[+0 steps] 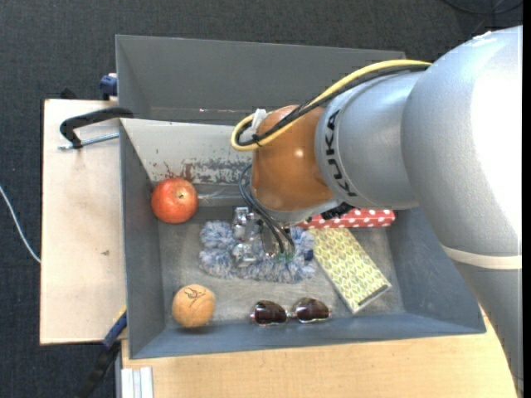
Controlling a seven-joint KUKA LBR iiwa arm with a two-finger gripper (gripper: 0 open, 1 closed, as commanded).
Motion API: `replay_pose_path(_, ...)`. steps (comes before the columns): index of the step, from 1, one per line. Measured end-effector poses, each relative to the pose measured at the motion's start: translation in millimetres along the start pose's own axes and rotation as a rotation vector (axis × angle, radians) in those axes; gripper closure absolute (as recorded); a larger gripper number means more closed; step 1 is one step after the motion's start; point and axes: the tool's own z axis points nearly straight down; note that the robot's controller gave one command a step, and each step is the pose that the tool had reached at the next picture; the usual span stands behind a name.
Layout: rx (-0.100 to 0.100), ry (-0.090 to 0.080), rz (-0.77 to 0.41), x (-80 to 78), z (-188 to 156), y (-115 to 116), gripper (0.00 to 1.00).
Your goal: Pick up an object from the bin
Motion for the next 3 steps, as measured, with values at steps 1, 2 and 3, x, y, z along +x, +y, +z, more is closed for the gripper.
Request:
replay_pose_path(1, 0.000, 0.000, 0.000, 0.0, 0.0, 0.0, 1.00)
replay_pose_path(2, 0.002, 0.007, -0.011, 3.7, -36.9, -0.4, 1.00)
replay_pose_path(3, 0.001, -0.001, -0.003, 8.9, -184.2, 11.8, 1.00)
